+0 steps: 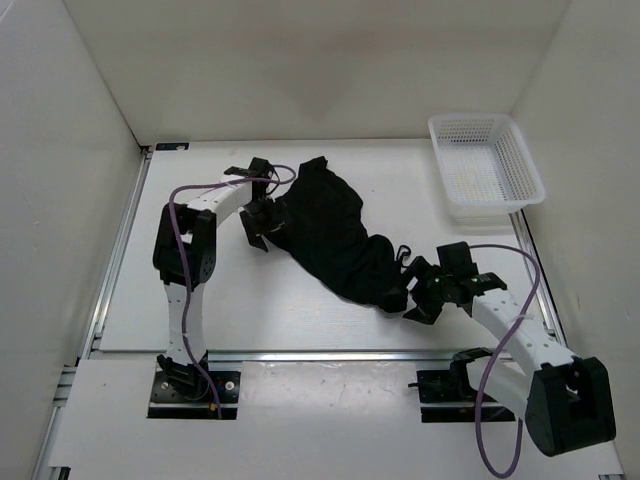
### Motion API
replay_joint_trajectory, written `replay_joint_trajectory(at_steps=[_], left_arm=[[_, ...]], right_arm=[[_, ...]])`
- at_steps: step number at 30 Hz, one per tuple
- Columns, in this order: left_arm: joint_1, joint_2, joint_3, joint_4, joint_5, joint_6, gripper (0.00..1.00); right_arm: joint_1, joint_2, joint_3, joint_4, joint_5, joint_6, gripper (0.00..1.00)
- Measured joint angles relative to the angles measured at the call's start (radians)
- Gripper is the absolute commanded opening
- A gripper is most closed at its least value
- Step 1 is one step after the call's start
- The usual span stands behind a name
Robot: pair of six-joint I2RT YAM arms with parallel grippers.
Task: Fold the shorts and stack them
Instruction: Flatten the shorts out
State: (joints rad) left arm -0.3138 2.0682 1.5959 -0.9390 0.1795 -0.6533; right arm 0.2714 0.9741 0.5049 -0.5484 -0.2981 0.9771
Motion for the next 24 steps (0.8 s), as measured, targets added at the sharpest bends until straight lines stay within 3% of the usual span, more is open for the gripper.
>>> replay_joint_trajectory(at_steps=[3, 5, 6, 7, 9, 10, 11, 17, 21, 24], left_arm=[[0.002, 0.086, 0.04, 0.008, 0.001, 0.011, 0.62], [0.005, 0.101, 0.063, -0.005, 0.01, 0.014, 0.53], [0.005, 0.103, 0.065, 0.002, 0.01, 0.018, 0.41], [0.005, 0.105, 0.067, 0.003, 0.011, 0.018, 0.3], [0.005, 0.114, 0.072, 0.005, 0.01, 0.021, 0.1], [0.008, 0.121, 0.08, 0.005, 0.011, 0.024, 0.1], [0.01, 0.131, 0.091, 0.001, 0.018, 0.027, 0.1], [0.039, 0.16, 0.186, -0.061, 0.003, 0.038, 0.1], [0.106, 0.16, 0.406, -0.166, -0.01, 0.046, 0.1], [0.179, 0.161, 0.717, -0.225, 0.016, 0.048, 0.1]], right_arm=[[0.01, 0.071, 0.001, 0.077, -0.034, 0.002, 0.83], [0.034, 0.131, 0.001, 0.122, -0.037, 0.011, 0.75], [0.05, 0.153, 0.001, 0.141, -0.031, 0.017, 0.7], [0.069, 0.174, 0.001, 0.161, -0.023, 0.024, 0.54], [0.101, 0.217, 0.005, 0.194, -0.011, 0.035, 0.31], [0.113, 0.244, 0.012, 0.205, 0.0, 0.044, 0.09], [0.12, 0.272, 0.024, 0.212, 0.007, 0.047, 0.0], [0.103, 0.371, 0.241, 0.153, 0.095, 0.028, 0.0], [-0.011, 0.466, 0.655, 0.084, 0.111, -0.06, 0.0], [-0.09, 0.59, 1.052, 0.053, 0.089, -0.121, 0.0]])
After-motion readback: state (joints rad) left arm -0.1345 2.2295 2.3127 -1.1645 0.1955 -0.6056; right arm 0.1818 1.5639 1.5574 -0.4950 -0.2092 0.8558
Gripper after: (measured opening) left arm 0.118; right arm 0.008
